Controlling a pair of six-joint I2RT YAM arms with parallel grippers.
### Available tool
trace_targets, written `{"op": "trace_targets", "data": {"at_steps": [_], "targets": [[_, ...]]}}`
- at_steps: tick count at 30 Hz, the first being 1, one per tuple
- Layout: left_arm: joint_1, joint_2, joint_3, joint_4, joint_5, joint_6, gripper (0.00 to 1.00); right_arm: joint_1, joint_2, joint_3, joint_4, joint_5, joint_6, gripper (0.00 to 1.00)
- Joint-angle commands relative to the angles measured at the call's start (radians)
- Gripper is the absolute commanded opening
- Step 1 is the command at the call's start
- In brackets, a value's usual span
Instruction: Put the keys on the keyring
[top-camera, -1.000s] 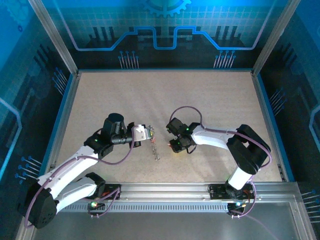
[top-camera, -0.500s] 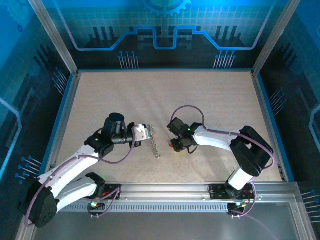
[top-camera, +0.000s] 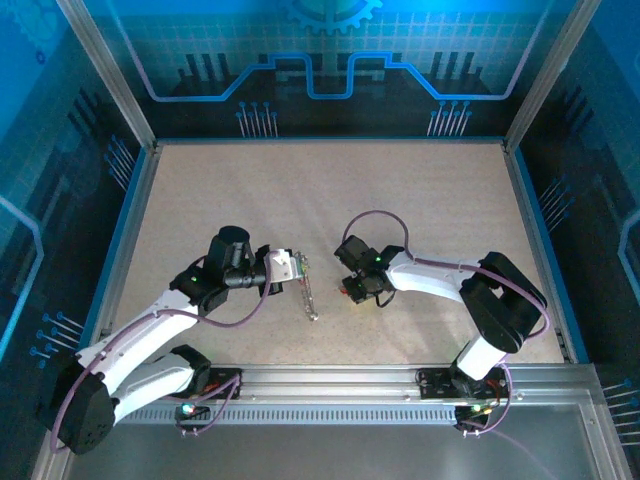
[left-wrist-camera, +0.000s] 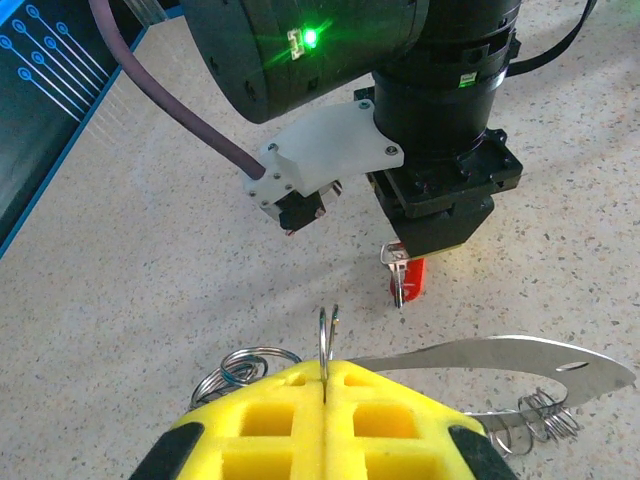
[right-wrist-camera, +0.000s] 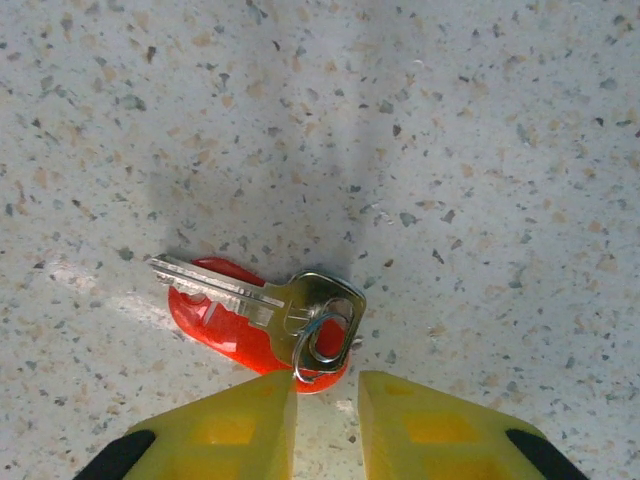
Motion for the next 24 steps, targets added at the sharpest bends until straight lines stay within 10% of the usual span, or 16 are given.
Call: {"op": "trace_targets", "data": {"at_steps": [1,24], "targets": [[0.002,-0.001,0.037,0.005,0.023,0.010,0.00,-0.005,0.024,0.017,-0.023,0.020,0.023,0.22],[0.002,0.000,0.052,-0.033,0.022,0.033,0.00,-0.036,0.037,0.060,-0.015,0.015,-0.011,0.25]]}}
